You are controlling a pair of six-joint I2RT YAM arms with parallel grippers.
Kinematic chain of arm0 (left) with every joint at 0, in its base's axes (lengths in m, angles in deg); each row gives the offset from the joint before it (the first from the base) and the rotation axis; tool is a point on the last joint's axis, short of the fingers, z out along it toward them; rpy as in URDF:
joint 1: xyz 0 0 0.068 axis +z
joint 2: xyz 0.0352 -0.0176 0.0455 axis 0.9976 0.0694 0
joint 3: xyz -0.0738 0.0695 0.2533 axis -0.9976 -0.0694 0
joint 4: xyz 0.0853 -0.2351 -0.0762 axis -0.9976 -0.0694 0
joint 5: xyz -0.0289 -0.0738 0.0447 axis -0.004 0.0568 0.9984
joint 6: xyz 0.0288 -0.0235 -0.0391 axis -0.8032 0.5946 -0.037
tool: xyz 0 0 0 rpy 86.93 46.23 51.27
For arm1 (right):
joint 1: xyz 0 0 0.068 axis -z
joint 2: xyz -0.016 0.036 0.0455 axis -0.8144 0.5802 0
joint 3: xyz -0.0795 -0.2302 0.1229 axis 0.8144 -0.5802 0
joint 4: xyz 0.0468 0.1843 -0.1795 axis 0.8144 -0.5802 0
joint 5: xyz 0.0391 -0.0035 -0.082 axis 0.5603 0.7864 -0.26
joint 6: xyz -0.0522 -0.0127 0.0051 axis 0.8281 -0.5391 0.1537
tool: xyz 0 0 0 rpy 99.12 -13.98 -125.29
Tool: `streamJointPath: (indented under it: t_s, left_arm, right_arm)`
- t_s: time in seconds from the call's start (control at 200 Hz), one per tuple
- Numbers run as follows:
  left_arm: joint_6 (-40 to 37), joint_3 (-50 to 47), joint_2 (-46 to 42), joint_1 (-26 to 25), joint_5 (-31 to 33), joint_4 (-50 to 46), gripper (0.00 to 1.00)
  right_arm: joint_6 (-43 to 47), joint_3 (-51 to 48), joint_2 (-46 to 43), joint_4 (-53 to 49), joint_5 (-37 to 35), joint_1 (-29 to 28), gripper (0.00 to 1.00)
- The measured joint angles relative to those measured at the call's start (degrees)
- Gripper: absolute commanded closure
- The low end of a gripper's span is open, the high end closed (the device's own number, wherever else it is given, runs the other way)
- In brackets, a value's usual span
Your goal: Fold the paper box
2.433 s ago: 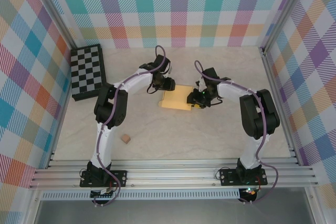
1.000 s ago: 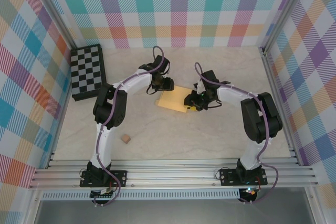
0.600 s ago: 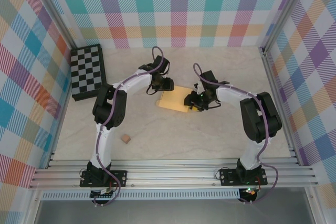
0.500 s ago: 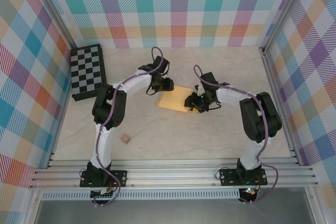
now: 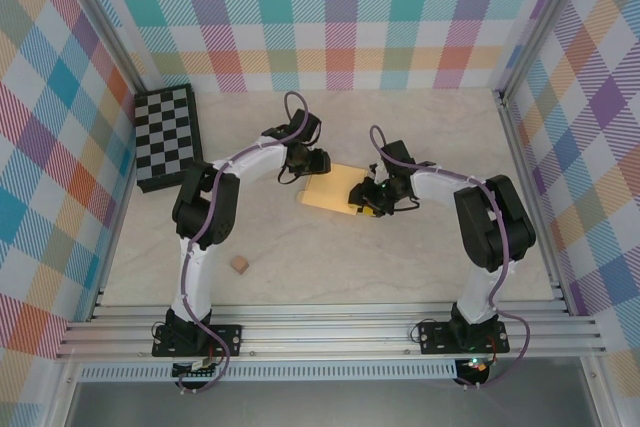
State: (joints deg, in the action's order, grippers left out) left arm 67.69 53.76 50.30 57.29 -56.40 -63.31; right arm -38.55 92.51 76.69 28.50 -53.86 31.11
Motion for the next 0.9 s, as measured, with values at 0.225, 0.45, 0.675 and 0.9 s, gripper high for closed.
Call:
streamJointPath:
  t_s: [0.225,0.45,0.675,0.9]
  left_arm:
    - [0.1,-0.3,-0.2,0.0,0.2,0.3,0.54]
    - [0.2,-0.5,-0.3,0.0,0.2,0.5,0.54]
    - [0.2,-0.5,-0.3,0.0,0.2,0.5,0.54]
    - [0.2,-0.5,-0.3,0.0,0.2,0.4,0.54]
  right_arm:
    - [0.4,1.5,0.3,-1.8,0.2,0.0,0.67]
    - [1.4,2.6,0.9,-3.6,-0.3,0.0,0.66]
    - [5.8,4.7,1.0,-6.2,-3.4,-0.1,0.72]
    - [9.9,5.7,1.8,-7.7,-4.1,-0.1,0.73]
